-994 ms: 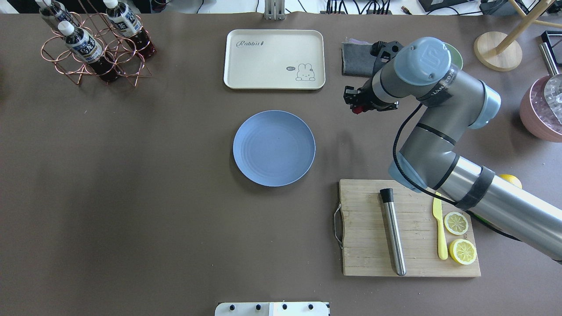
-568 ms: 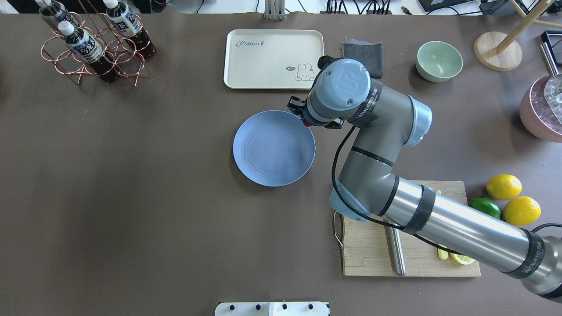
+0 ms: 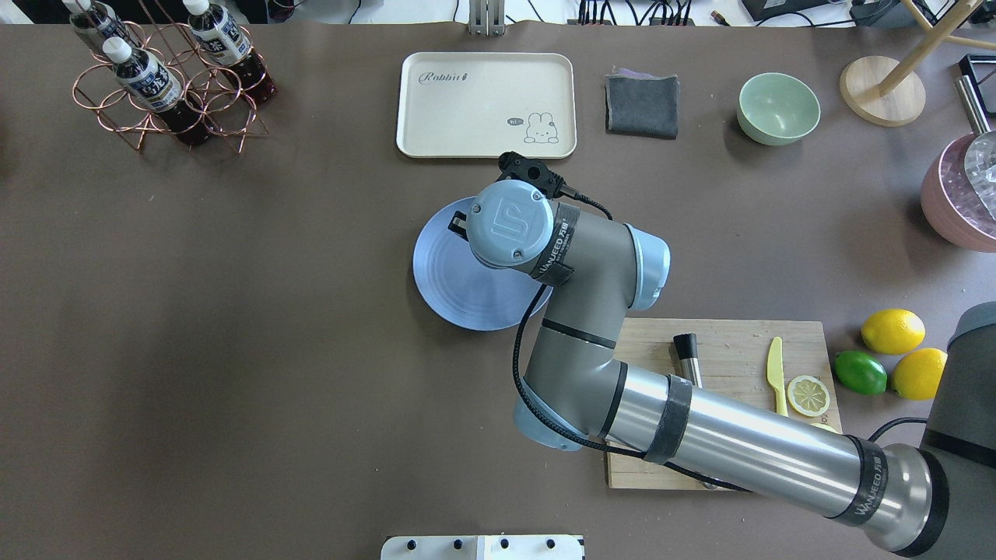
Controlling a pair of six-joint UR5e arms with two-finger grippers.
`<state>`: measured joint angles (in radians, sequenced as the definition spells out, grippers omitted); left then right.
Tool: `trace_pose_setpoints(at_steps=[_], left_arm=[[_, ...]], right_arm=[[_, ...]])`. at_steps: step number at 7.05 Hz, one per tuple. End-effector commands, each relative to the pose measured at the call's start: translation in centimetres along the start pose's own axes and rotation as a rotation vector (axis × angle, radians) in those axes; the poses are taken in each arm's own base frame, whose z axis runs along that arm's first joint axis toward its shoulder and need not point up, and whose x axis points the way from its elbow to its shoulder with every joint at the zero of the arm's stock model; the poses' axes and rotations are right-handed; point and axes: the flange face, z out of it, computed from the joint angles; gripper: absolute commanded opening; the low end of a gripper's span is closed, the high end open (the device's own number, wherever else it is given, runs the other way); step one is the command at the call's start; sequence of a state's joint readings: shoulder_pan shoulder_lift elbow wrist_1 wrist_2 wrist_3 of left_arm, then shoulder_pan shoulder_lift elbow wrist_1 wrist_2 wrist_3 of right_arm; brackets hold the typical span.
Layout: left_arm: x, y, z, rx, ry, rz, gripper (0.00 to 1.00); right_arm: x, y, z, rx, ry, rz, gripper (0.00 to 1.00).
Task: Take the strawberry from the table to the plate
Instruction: 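Carry the strawberry with the right gripper over the light blue plate, then lower the strawberry onto the plate and open the right gripper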
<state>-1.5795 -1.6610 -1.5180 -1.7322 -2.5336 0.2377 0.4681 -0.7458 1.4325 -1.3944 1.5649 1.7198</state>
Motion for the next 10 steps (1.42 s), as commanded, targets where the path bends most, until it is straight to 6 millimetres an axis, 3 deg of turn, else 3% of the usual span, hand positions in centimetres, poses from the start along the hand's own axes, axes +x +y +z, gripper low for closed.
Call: trace_pose_setpoints(at_steps=[1,5,6,7,8,10], left_arm=[[0.2,0.0,-0.1,0.002,0.0,0.003,0.98],[0.1,0.4,0.1,-0.001,0.001,0.0,0.98],[0.1,0.5,0.0,0.0,0.0,-0.001,0.98],[0.1,0.4,0.1,0.0,0.001,0.001,0.98],[0.1,0.5,0.1,-0.001,0.001,0.0,0.98],[-0.2,0.7,0.1,-0.002,-0.001,-0.004,0.98]], right_arm=[[0.1,2.0,1.6,0.022,0.02,-0.01,0.0],[0.5,2.3,2.0,0.021,0.028,-0.022,0.0],[0.5,2.3,2.0,0.025,0.029,-0.024,0.27],[0.7,2.4,2.3,0.026,0.035,-0.045,0.8],[0.5,2.3,2.0,0.025,0.03,-0.076,1.0],[-0.5,-0.2,-1.1,0.029,-0.028,-0.067,1.0]])
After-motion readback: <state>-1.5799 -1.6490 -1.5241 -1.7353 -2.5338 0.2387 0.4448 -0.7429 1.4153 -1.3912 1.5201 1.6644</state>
